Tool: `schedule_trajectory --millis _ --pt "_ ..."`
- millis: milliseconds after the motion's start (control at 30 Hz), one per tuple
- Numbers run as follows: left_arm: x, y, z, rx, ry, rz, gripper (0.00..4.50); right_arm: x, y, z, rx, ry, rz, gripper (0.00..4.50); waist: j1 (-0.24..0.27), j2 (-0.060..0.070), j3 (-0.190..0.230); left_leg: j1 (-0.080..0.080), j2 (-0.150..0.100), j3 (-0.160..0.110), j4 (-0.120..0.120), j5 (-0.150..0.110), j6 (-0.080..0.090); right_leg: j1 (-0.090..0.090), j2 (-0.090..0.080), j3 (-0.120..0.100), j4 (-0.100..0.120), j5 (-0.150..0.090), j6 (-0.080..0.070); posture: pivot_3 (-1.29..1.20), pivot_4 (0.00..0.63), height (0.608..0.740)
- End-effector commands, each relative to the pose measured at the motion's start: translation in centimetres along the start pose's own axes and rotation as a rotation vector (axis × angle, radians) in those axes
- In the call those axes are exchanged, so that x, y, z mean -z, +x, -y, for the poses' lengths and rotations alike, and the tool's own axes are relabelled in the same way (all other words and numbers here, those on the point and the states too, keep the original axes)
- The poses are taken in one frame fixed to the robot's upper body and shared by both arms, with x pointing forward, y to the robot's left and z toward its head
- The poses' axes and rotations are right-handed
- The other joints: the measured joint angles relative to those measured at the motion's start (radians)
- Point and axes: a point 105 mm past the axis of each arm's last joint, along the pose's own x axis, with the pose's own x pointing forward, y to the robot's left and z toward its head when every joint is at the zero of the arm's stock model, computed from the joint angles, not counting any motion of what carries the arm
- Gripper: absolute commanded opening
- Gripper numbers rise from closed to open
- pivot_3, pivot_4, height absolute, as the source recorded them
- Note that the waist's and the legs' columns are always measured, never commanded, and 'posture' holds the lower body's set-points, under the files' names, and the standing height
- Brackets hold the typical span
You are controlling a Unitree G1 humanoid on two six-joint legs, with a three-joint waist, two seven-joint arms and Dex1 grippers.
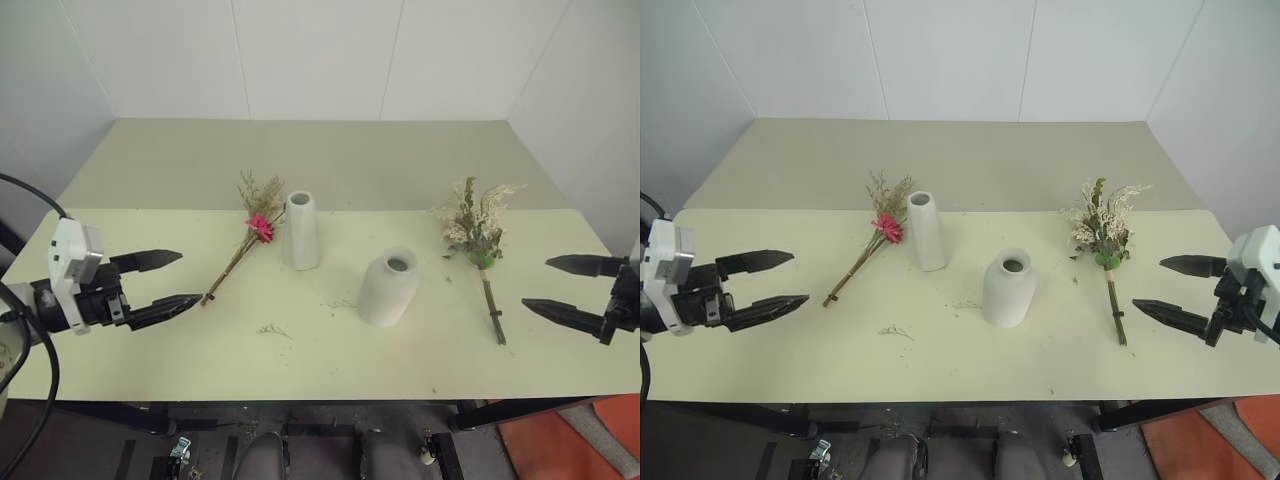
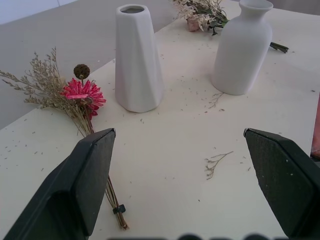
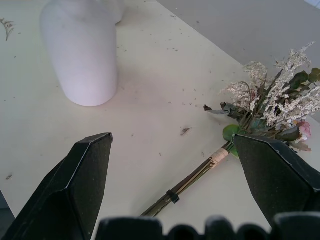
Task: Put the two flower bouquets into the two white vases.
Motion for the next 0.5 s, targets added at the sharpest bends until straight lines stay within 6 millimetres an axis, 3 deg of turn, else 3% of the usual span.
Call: schedule_trajectory --millis 33,333,500 --pt "-1.2 -0.4 0.0 -0.015 0.048 0.009 4.48 -0.9 -0.3 0.4 0.017 -0.051 0.010 4.50 0.000 0.000 0.000 0.000 0.000 0.000 0.000 0.000 0.000 0.000 0.000 0.000 0.000 0.000 0.000 0.00 0.150 0.740" --pt "-1.7 -0.2 0.0 -0.019 0.044 0.030 4.48 -1.1 -0.2 0.4 0.019 -0.053 0.021 4.50 0.000 0.000 0.000 0.000 0.000 0.000 0.000 0.000 0.000 0.000 0.000 0.000 0.000 0.000 0.000 0.00 0.150 0.740" --pt "-2.8 0.6 -1.7 -0.172 0.033 0.071 4.48 -4.3 1.3 0.3 0.033 -0.106 0.107 4.50 -0.002 0.000 0.000 0.001 0.000 0.000 0.000 0.000 0.000 0.000 0.000 0.000 0.001 0.000 0.000 0.00 0.150 0.740"
